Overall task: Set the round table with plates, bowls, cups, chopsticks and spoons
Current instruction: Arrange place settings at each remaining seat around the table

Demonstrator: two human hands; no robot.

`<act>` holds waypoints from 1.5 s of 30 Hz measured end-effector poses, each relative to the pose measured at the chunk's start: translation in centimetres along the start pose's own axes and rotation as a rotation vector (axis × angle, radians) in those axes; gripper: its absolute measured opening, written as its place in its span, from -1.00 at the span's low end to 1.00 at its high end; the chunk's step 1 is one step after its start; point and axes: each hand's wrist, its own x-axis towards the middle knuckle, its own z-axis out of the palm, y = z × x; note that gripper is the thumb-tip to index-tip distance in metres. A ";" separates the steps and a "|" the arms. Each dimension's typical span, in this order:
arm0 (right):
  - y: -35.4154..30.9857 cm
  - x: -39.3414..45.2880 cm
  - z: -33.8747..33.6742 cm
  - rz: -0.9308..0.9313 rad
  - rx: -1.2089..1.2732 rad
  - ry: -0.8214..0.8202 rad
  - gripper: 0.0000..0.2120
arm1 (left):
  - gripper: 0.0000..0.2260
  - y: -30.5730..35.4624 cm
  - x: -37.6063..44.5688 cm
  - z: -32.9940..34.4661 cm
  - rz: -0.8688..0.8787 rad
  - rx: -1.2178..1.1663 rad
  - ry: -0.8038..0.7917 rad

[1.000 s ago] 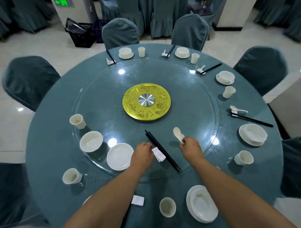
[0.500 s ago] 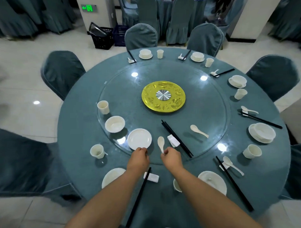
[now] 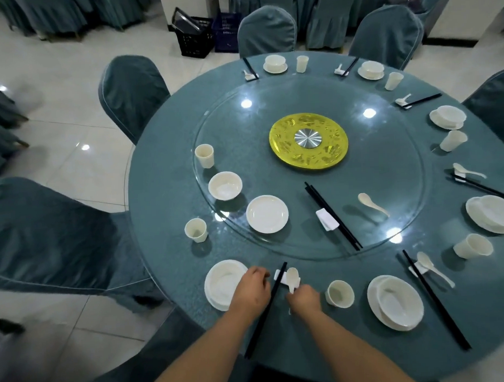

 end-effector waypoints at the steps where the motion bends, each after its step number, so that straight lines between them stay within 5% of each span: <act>1: -0.1 0.4 0.6 0.016 0.004 -0.011 -0.75 | -0.74 -0.5 -0.1 0.2 -0.004 -0.008 -0.001; 24: 0.6 -1.9 2.0 0.019 0.001 0.095 -0.73 | -0.74 -2.5 -3.5 0.1 -0.068 -0.067 -0.034; 39: 4.8 -15.2 -0.4 -0.325 0.119 0.090 -0.79 | -0.77 -0.3 -17.2 -2.5 -0.336 -0.239 -0.052; 45: 3.1 -22.1 1.6 -0.480 0.208 -0.063 -0.80 | -0.82 -2.8 -25.2 -7.3 -0.361 -0.369 0.073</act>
